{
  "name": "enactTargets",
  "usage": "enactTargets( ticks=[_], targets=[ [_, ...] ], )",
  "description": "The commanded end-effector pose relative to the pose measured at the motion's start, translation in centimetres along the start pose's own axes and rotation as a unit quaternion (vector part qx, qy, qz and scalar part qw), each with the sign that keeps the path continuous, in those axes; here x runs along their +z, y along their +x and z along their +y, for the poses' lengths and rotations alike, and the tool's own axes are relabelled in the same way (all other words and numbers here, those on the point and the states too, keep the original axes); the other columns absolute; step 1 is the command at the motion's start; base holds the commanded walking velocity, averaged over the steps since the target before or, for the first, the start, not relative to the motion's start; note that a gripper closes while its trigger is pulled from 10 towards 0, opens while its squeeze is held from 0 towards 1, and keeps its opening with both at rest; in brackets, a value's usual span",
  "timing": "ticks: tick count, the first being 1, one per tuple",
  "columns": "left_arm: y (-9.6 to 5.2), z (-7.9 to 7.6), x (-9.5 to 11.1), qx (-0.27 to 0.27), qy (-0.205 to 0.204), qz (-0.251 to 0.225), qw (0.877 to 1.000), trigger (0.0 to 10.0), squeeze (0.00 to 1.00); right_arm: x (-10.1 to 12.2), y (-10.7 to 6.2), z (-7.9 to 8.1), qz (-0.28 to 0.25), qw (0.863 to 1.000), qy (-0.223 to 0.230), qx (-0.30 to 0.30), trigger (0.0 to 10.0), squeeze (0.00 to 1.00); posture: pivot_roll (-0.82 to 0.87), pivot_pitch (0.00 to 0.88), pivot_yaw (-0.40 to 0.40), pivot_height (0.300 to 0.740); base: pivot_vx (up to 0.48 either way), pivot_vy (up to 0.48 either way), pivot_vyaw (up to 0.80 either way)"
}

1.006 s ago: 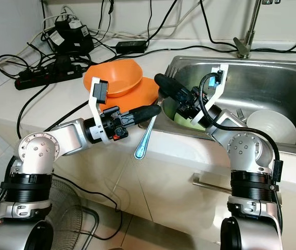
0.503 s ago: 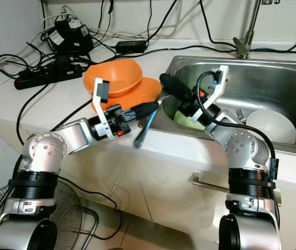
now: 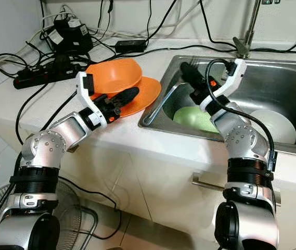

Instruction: Kitchen organization

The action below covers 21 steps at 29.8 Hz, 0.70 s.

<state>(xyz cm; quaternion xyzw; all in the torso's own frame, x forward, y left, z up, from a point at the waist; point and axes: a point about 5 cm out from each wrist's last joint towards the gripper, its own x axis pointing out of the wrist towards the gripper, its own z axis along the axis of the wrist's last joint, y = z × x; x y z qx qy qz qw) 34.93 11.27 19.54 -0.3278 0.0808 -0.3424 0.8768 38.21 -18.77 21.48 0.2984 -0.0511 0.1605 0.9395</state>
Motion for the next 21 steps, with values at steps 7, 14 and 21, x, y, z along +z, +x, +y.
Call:
enactTargets(
  ticks=[7, 14, 21],
  targets=[
    [-0.2, -0.1, -0.6, 0.029, 0.069, 0.037, 0.996, 10.0, 1.0, 0.9, 0.6, -2.4, -0.001, 0.958, -0.24, -0.156, 0.0, 0.0, -0.07, 0.0, 0.125, 0.74, 0.0, 0.0, 0.0],
    [-0.1, -0.4, -1.6, 0.042, 0.164, 0.092, 0.981, 10.0, 1.0, -3.1, 1.1, -2.6, 0.111, 0.926, -0.335, -0.133, 0.0, 0.0, -0.06, 0.0, 0.121, 0.74, 0.0, 0.0, 0.0],
    [-0.1, -0.4, -3.1, 0.038, 0.215, 0.157, 0.963, 10.0, 1.0, -5.9, 0.3, -3.1, 0.22, 0.845, -0.485, -0.045, 0.0, 0.0, -0.05, 0.0, 0.126, 0.74, 0.0, 0.0, 0.0]
  ],
)
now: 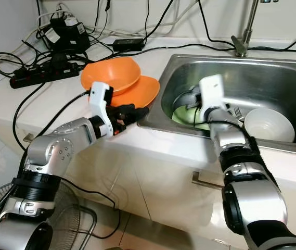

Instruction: Kitchen organization

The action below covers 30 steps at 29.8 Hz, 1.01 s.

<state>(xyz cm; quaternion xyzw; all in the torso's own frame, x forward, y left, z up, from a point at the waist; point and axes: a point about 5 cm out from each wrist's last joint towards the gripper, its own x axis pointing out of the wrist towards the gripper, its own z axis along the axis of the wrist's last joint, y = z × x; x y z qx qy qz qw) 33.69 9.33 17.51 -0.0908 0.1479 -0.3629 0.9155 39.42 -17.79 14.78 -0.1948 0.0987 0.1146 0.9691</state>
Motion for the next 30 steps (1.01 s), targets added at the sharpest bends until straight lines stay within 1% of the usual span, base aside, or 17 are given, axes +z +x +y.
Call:
enactTargets(
  ticks=[1, 5, 6, 7, 8, 9, 10, 11, 12, 13, 14, 21, 24, 25, 26, 29, 30],
  targets=[
    [-0.2, 0.0, -0.2, 0.0, 0.017, 0.016, 1.0, 10.0, 1.0, 0.2, 0.1, 0.0, 0.005, 0.998, -0.055, 0.019, 0.0, 0.0, -0.05, 0.0, 0.126, 0.74, 0.0, 0.0, 0.0],
    [-0.3, -0.2, -0.3, -0.009, 0.024, 0.022, 0.999, 10.0, 1.0, 0.0, 0.1, 0.0, 0.022, 0.994, -0.097, 0.039, 0.0, 0.0, -0.04, 0.0, 0.128, 0.74, 0.0, 0.0, 0.0],
    [-0.4, -0.3, -0.4, -0.014, 0.031, 0.026, 0.999, 10.0, 1.0, -0.1, 0.1, -0.1, 0.029, 0.991, -0.121, 0.047, 0.0, 0.0, -0.04, 0.0, 0.128, 0.74, 0.0, 0.0, 0.0],
    [-0.4, -0.3, -0.4, -0.014, 0.031, 0.026, 0.999, 10.0, 1.0, -0.1, 0.1, -0.1, 0.029, 0.991, -0.121, 0.047, 0.0, 0.0, -0.04, 0.0, 0.128, 0.74, 0.0, 0.0, 0.0],
    [-0.5, -0.4, -0.5, -0.019, 0.036, 0.032, 0.999, 10.0, 1.0, 0.0, 0.1, -0.1, 0.035, 0.989, -0.131, 0.054, 0.0, 0.0, -0.04, 0.0, 0.129, 0.74, 0.0, 0.0, 0.0],
    [-0.5, -0.4, -0.5, -0.02, 0.037, 0.033, 0.999, 10.0, 1.0, 0.0, 0.1, -0.1, 0.037, 0.989, -0.13, 0.056, 0.7, 0.0, -0.04, 0.0, 0.129, 0.74, 0.0, 0.0, 0.0],
    [-0.5, -0.4, -0.5, -0.021, 0.038, 0.033, 0.998, 10.0, 1.0, 0.1, 0.2, -0.1, 0.038, 0.989, -0.13, 0.058, 0.7, 0.0, -0.04, 0.0, 0.129, 0.74, 0.0, 0.0, 0.0],
    [-0.5, -0.4, -0.5, -0.021, 0.039, 0.034, 0.998, 10.0, 1.0, 0.1, 0.2, -0.1, 0.039, 0.989, -0.13, 0.059, 10.0, 0.54, -0.03, 0.0, 0.131, 0.74, 0.0, 0.0, 0.0],
    [-0.5, -0.4, -0.5, -0.022, 0.04, 0.035, 0.998, 10.0, 1.0, 0.2, 0.2, -0.1, 0.04, 0.988, -0.135, 0.059, 10.0, 0.54, -0.03, 0.0, 0.131, 0.74, 0.0, 0.0, 0.0],
    [-0.5, -0.4, -0.5, -0.023, 0.043, 0.037, 0.998, 10.0, 1.0, 0.2, 0.2, -0.1, 0.04, 0.987, -0.142, 0.059, 10.0, 0.92, -0.03, 0.0, 0.132, 0.74, 0.0, 0.0, 0.0],
    [-0.6, -0.4, -0.5, -0.024, 0.045, 0.038, 0.998, 10.0, 1.0, 0.3, 0.2, -0.1, 0.04, 0.987, -0.147, 0.059, 10.0, 1.0, -0.03, 0.0, 0.132, 0.74, 0.0, 0.0, 0.0],
    [-0.8, -0.3, -0.7, -0.027, 0.048, 0.045, 0.997, 10.0, 1.0, 0.7, 0.4, 0.4, 0.036, 0.985, -0.154, 0.073, 10.0, 1.0, -0.03, 0.0, 0.135, 0.74, 0.0, 0.0, 0.0],
    [-0.8, -0.3, -0.7, -0.026, 0.048, 0.046, 0.997, 10.0, 1.0, 1.0, 0.5, 0.7, 0.028, 0.985, -0.149, 0.078, 10.0, 1.0, -0.03, 0.0, 0.135, 0.74, 0.0, 0.0, 0.0],
    [-0.8, -0.2, -0.6, -0.021, 0.053, 0.044, 0.997, 10.0, 1.0, 1.3, 0.6, 0.7, 0.019, 0.987, -0.139, 0.076, 10.0, 1.0, -0.03, 0.0, 0.134, 0.74, 0.0, 0.0, 0.0],
    [-0.8, -0.2, -0.6, -0.021, 0.053, 0.044, 0.997, 10.0, 1.0, 1.3, 0.6, 0.7, 0.019, 0.987, -0.139, 0.076, 10.0, 1.0, -0.03, 0.0, 0.134, 0.74, 0.0, 0.0, 0.0],
    [-0.7, 0.4, 0.3, 0.01, 0.057, 0.01, 0.998, 10.0, 1.0, 3.0, 0.8, 0.4, -0.027, 0.994, -0.092, 0.052, 10.0, 1.0, -0.03, 0.0, 0.134, 0.74, 0.0, 0.0, 0.0],
    [-0.6, 0.8, 0.9, 0.031, 0.062, -0.009, 0.998, 10.0, 1.0, 3.6, 0.8, 0.3, -0.046, 0.995, -0.076, 0.047, 10.0, 1.0, -0.03, 0.0, 0.133, 0.74, 0.0, 0.0, 0.0]
  ],
)
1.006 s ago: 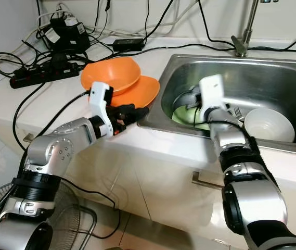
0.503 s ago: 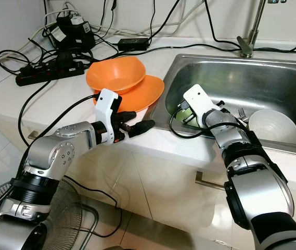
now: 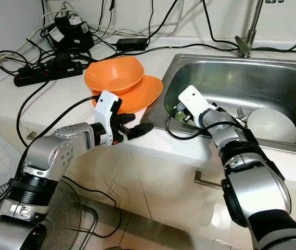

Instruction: Kitchen organization

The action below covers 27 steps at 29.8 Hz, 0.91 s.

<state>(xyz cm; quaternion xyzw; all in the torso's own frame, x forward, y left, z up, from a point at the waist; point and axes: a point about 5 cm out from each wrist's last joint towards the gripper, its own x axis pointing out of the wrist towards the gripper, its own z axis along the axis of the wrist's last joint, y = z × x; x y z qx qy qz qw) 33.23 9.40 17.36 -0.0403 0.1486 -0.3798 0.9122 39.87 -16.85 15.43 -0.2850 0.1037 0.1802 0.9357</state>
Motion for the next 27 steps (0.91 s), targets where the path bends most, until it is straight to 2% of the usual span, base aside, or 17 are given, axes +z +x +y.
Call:
enactTargets(
  ticks=[1, 3, 6, 8, 11, 13, 16, 18, 19, 20, 21, 22, 25, 27],
  targets=[
    [-0.4, 1.1, 1.1, 0.042, 0.013, -0.028, 0.999, 10.0, 1.0, 2.5, 0.2, -0.7, -0.051, 0.998, 0.021, -0.017, 10.0, 1.0, -0.03, 0.0, 0.133, 0.74, 0.0, 0.0, 0.0],
    [-0.5, 1.8, 2.0, 0.078, 0.018, -0.053, 0.995, 10.0, 1.0, 3.4, 0.3, -0.9, -0.083, 0.995, 0.052, -0.019, 10.0, 1.0, -0.04, 0.0, 0.131, 0.74, 0.0, 0.0, 0.0],
    [-1.2, 3.6, 4.3, 0.158, 0.047, -0.11, 0.98, 10.0, 1.0, 5.0, 0.2, -1.0, -0.14, 0.984, 0.109, -0.015, 10.0, 1.0, -0.04, 0.0, 0.132, 0.74, 0.0, 0.0, 0.0],
    [-1.4, 4.0, 4.7, 0.168, 0.046, -0.119, 0.977, 10.0, 1.0, 5.3, 0.2, -0.8, -0.152, 0.981, 0.124, -0.009, 10.0, 1.0, -0.04, 0.0, 0.134, 0.74, 0.0, 0.0, 0.0],
    [-2.2, 5.6, 5.3, 0.217, 0.067, -0.119, 0.967, 10.0, 1.0, 6.5, 0.1, 0.3, -0.199, 0.964, 0.171, 0.033, 10.0, 1.0, -0.04, 0.0, 0.137, 0.74, 0.0, 0.0, 0.0],
    [-2.6, 6.9, 5.1, 0.247, 0.057, -0.112, 0.961, 10.0, 1.0, 7.2, -0.3, 1.5, -0.235, 0.948, 0.2, 0.075, 10.0, 1.0, -0.05, 0.0, 0.143, 0.74, 0.0, 0.0, 0.0],
    [-2.8, 8.0, 5.0, 0.281, 0.039, -0.112, 0.952, 10.0, 1.0, 7.7, -1.2, 2.6, -0.269, 0.933, 0.214, 0.111, 10.0, 1.0, -0.06, 0.0, 0.148, 0.74, 0.0, 0.0, 0.0],
    [-3.0, 8.9, 4.8, 0.307, 0.011, -0.114, 0.945, 10.0, 1.0, 7.8, -2.1, 3.5, -0.288, 0.922, 0.217, 0.141, 10.0, 1.0, -0.06, 0.001, 0.153, 0.74, 0.0, 0.0, 0.0],
    [-3.0, 9.2, 4.8, 0.315, -0.004, -0.118, 0.942, 10.0, 0.65, 7.8, -2.6, 4.0, -0.297, 0.918, 0.215, 0.153, 10.0, 0.94, -0.07, 0.002, 0.153, 0.74, 0.0, 0.0, 0.0],
    [-3.1, 9.7, 4.7, 0.33, -0.024, -0.124, 0.935, 10.0, 0.0, 7.7, -3.2, 4.4, -0.302, 0.913, 0.219, 0.166, 10.0, 0.13, -0.07, 0.006, 0.154, 0.74, 0.0, 0.0, 0.0],
    [-3.1, 9.7, 4.7, 0.33, -0.024, -0.124, 0.935, 10.0, 0.0, 7.7, -3.2, 4.4, -0.302, 0.913, 0.219, 0.166, 10.0, 0.13, -0.07, 0.006, 0.154, 0.74, 0.0, 0.0, 0.0],
    [-3.3, 10.5, 4.7, 0.362, -0.038, -0.13, 0.922, 10.0, 0.0, 7.3, -3.9, 4.7, -0.304, 0.909, 0.226, 0.174, 10.0, 0.0, -0.08, 0.01, 0.157, 0.74, 0.0, 0.0, 0.0],
    [-3.5, 11.3, 4.6, 0.388, -0.058, -0.134, 0.91, 10.0, 0.0, 6.8, -4.7, 4.9, -0.298, 0.907, 0.238, 0.177, 10.0, 0.0, -0.1, 0.016, 0.163, 0.74, 0.0, 0.0, 0.0],
    [-3.5, 11.5, 4.6, 0.391, -0.066, -0.135, 0.908, 10.0, 0.0, 6.6, -5.0, 5.0, -0.296, 0.907, 0.24, 0.178, 10.0, 0.0, -0.1, 0.016, 0.164, 0.74, 0.0, 0.0, 0.0]
  ],
)
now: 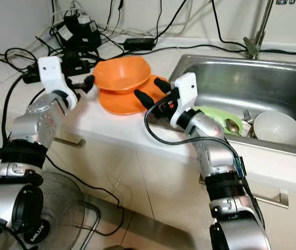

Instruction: Kitchen organization

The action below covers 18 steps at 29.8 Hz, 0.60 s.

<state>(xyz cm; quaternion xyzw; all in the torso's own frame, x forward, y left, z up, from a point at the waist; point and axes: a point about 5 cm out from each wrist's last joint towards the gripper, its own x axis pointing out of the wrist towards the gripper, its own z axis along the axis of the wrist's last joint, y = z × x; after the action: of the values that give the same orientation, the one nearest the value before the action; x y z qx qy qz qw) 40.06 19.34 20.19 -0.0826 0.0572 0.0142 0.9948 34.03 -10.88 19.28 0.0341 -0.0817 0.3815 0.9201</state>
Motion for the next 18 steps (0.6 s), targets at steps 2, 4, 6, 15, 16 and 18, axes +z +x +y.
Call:
enactTargets(
  ticks=[2, 4, 6, 15, 16, 18],
  targets=[
    [0.5, 0.6, 0.6, 0.018, -0.052, 0.0, 0.998, 10.0, 0.0, 0.3, -0.5, 0.9, 0.001, 1.0, 0.01, 0.006, 10.0, 0.0, -0.11, 0.021, 0.169, 0.74, 0.0, 0.0, 0.0],
    [0.7, 0.6, 0.8, 0.021, -0.079, 0.002, 0.997, 10.0, 0.0, 0.3, -0.9, 1.4, 0.006, 1.0, 0.01, 0.009, 10.0, 0.0, -0.12, 0.024, 0.174, 0.74, 0.0, 0.0, 0.0],
    [1.1, 0.0, 1.2, 0.01, -0.111, 0.005, 0.994, 10.0, 0.0, 0.2, -1.1, 2.1, 0.011, 1.0, 0.008, 0.017, 10.0, 0.0, -0.12, 0.029, 0.18, 0.74, 0.0, 0.0, 0.0],
    [1.4, -1.4, 0.2, -0.015, -0.15, 0.028, 0.988, 10.0, 0.0, 0.3, -1.9, 3.1, 0.022, 1.0, 0.002, 0.02, 10.0, 0.0, -0.12, 0.041, 0.189, 0.74, 0.0, 0.0, 0.0],
    [1.4, -1.5, -0.2, -0.019, -0.157, 0.034, 0.987, 10.0, 0.0, 0.4, -1.9, 3.2, 0.021, 1.0, 0.004, 0.019, 10.0, 0.0, -0.12, 0.043, 0.188, 0.74, 0.0, 0.0, 0.0],
    [1.4, -1.5, -0.7, -0.017, -0.176, 0.046, 0.983, 10.0, 0.0, 0.5, -2.0, 3.4, 0.02, 1.0, 0.007, 0.021, 10.0, 0.0, -0.12, 0.045, 0.189, 0.74, 0.0, 0.0, 0.0]
  ],
)
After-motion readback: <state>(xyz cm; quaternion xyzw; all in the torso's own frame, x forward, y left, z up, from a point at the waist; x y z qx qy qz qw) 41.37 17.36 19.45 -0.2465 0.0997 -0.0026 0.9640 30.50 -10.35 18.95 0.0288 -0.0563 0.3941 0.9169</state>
